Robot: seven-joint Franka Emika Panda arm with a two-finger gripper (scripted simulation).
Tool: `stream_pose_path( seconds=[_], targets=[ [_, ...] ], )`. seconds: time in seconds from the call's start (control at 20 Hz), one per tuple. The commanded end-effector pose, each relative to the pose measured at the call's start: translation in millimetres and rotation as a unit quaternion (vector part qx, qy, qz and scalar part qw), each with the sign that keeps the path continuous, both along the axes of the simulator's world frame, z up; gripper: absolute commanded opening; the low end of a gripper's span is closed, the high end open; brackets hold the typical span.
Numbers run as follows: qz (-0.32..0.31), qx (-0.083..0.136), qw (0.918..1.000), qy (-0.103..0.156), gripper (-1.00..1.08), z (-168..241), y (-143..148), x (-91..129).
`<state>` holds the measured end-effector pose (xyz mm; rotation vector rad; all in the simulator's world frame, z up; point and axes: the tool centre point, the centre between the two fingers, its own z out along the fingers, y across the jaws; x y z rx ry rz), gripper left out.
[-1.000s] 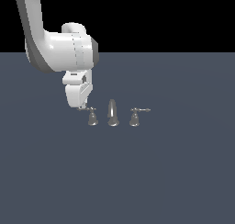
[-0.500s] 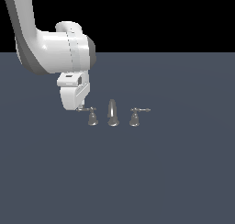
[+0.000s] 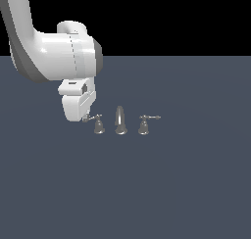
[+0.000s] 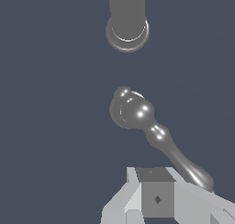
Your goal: Turn on the faucet by rotating a designated handle.
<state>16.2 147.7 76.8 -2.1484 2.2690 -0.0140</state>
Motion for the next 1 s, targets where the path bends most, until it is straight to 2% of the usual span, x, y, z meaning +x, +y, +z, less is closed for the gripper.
stream_pose_path(
  seconds=[0.0,0.2,0.25,0.95],
  targets=[
    [0.004,-0.003,1.0000,0.008,-1.00,-0.1,1.0,-16.5],
    [0.005,-0.003,0.9999,0.009,-1.00,-0.1,0.4,-26.5],
    [-0.003,0.000,1.0000,0.000,-1.00,-0.1,-6.2,-13.0],
    [0.005,-0.002,0.9999,0.009,-1.00,-0.1,-37.5,-49.4]
  ],
)
